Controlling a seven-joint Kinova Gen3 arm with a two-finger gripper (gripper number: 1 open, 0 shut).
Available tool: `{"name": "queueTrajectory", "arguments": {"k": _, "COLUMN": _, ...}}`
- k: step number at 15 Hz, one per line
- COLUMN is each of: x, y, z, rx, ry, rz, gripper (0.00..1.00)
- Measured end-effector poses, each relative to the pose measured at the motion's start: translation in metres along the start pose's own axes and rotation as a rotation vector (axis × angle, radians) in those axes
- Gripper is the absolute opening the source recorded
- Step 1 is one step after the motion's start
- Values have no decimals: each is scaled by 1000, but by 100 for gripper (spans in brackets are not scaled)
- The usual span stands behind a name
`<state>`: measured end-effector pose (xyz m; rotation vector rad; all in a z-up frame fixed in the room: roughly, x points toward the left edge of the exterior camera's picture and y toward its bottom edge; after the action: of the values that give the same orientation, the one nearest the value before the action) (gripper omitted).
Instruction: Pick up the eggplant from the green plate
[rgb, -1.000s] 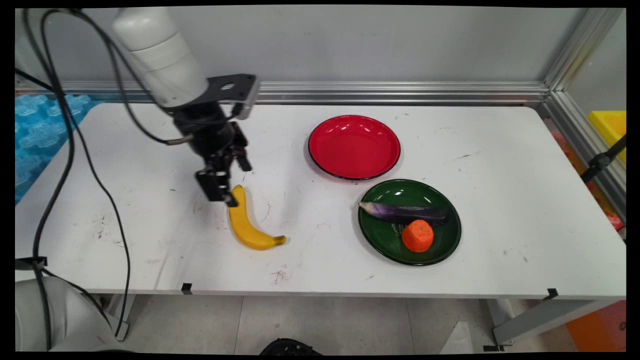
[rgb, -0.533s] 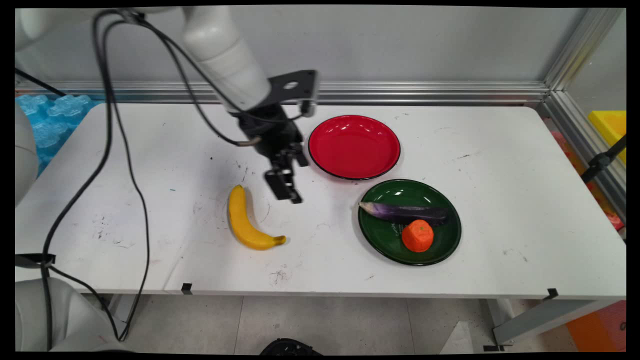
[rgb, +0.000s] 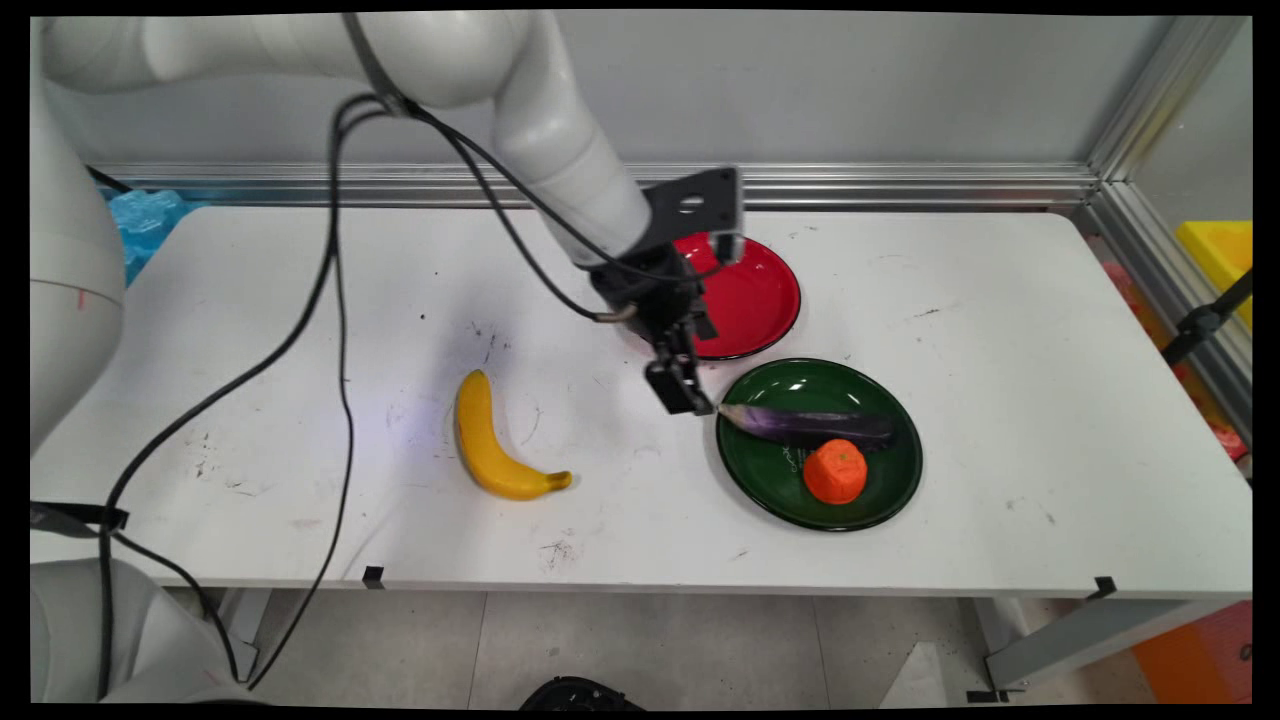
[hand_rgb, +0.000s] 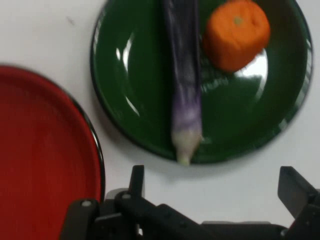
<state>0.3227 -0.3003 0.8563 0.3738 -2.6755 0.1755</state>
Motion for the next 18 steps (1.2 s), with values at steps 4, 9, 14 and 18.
{"name": "queueTrajectory", "arguments": {"k": 4, "x": 12, "y": -1, "z": 30, "rx": 17, "ry": 36, "rz": 6, "gripper": 100}}
{"name": "queueTrajectory", "arguments": {"k": 9, "x": 19, "y": -2, "z": 68, "rx": 36, "ry": 66, "rz": 0, "gripper": 100}}
{"name": "queueTrajectory", "arguments": {"k": 14, "x": 21, "y": -3, "z": 96, "rx": 42, "ry": 84, "rz": -9, "gripper": 100}}
{"name": "queueTrajectory", "arguments": {"k": 18, "x": 20, "y": -1, "z": 114, "rx": 30, "ry": 91, "rz": -17, "gripper": 0}}
